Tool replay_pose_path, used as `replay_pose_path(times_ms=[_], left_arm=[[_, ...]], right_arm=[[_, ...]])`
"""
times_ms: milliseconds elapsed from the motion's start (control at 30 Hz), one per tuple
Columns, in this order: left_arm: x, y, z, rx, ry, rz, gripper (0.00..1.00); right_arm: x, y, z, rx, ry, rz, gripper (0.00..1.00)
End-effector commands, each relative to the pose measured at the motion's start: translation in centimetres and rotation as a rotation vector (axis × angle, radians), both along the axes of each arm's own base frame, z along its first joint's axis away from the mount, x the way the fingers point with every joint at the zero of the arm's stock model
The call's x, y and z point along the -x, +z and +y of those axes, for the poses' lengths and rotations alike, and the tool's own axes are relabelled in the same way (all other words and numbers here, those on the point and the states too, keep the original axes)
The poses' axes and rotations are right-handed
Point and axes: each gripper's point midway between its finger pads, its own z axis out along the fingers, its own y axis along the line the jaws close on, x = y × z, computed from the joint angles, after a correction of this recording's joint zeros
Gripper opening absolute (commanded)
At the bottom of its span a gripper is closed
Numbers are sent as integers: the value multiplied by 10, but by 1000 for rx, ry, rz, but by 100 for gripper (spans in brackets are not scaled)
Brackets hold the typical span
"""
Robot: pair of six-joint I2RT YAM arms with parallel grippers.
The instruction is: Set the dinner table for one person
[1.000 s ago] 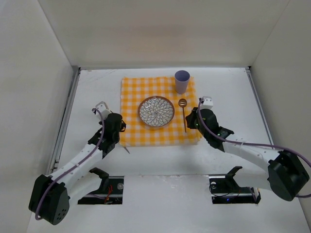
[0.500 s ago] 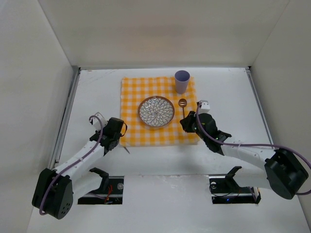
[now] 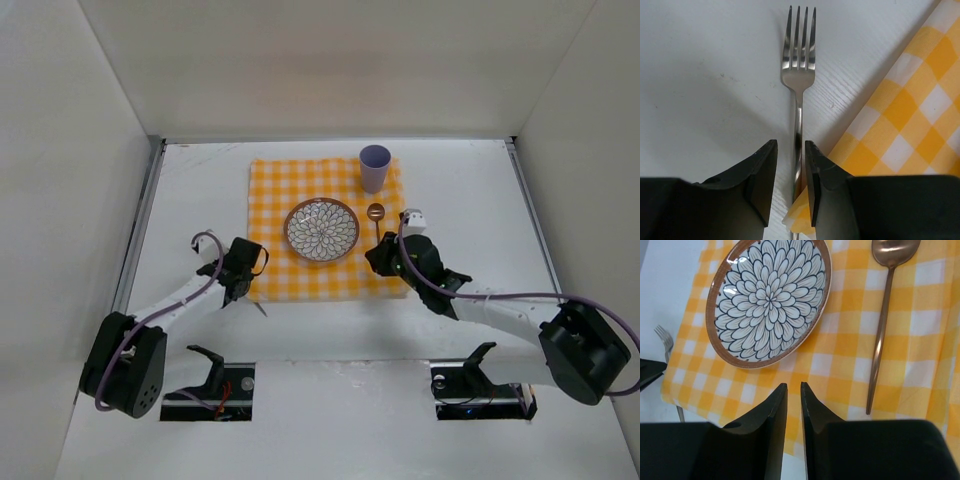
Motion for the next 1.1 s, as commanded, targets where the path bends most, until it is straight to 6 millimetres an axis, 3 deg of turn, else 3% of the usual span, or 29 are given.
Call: replay_pose_path(times_ms=[0, 300, 500, 633, 733, 900, 1000, 1067], left_arm=[[-12, 8, -3, 8, 6, -33, 26], [-11, -5, -2, 0, 2, -2, 25], [-6, -11, 3, -31, -24, 27, 9], [5, -4, 19, -68, -29, 50, 5], [7, 13, 29, -91, -38, 30, 4], [0, 72, 38, -175, -98, -47, 3], [-17, 107, 18, -209, -241, -89, 4], [-33, 117, -12, -221, -378, -81, 4]], right_arm=[[-5, 18, 15, -40, 29, -47, 23], [-3, 20, 15, -43, 31, -52, 24], [-2, 21, 14, -46, 28, -57, 28], [-2, 25, 10, -53, 19, -67, 30], [-2, 29, 6, -67, 6, -77, 30], [-5, 32, -3, -77, -24, -87, 30], [-7, 33, -10, -85, -52, -93, 30], [-8, 36, -15, -96, -71, -103, 30]])
